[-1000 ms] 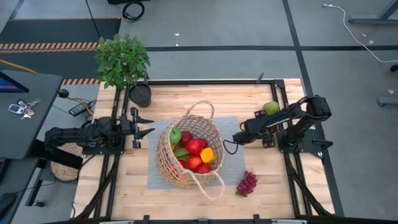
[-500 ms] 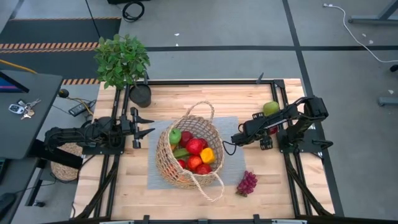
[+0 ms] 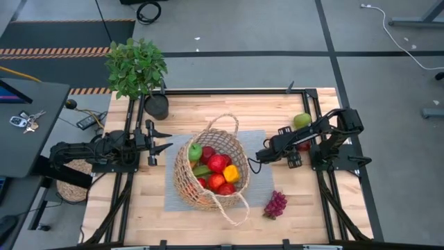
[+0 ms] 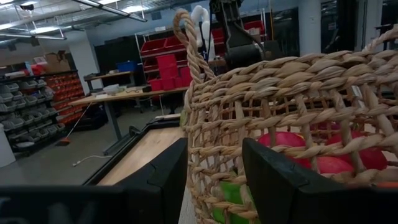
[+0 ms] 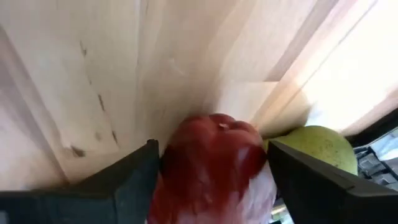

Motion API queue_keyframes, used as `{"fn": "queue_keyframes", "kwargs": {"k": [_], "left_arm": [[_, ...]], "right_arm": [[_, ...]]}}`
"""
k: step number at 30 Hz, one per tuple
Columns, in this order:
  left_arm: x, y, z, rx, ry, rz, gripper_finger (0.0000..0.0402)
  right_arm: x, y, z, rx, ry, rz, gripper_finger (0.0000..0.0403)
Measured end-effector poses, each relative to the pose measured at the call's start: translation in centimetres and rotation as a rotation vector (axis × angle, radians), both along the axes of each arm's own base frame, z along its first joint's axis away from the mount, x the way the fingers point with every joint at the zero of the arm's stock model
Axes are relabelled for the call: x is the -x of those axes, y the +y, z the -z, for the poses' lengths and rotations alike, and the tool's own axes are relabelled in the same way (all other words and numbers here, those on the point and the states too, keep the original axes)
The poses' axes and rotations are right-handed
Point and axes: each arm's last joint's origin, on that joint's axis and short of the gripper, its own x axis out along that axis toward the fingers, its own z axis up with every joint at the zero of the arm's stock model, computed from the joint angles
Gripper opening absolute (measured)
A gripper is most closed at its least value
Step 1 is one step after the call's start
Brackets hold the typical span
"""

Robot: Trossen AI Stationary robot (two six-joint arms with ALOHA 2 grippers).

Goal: Build produce basket
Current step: Put the red apple into the brown basket

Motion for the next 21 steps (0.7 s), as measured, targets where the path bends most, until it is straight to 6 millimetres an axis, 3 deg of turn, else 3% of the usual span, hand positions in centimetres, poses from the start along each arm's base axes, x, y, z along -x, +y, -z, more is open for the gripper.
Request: {"fn": "queue_keyframes", "kwargs": {"k": [7, 14, 17, 21], "left_arm": [[0.0, 0.0, 0.0, 0.000, 0.000, 0.001, 0.0160], [0.0, 0.0, 0.0, 0.000, 0.000, 0.000, 0.0160], [0.0, 0.0, 0.0, 0.000, 0.000, 0.000, 0.0160], [0.0, 0.0, 0.0, 0.000, 0.000, 0.000, 0.0160]], "right_arm": [[-2.0, 1.4, -2.1, 0.021, -0.102, 0.047, 0.0230], [-4.4, 4.4, -7.4, 0.094, -0.251, 0.115, 0.0203], [-4.5, 5.5, -9.7, 0.164, -0.380, 0.239, 0.0202], [-2.4, 6.7, -11.4, 0.276, -0.524, 0.280, 0.0201]]}}
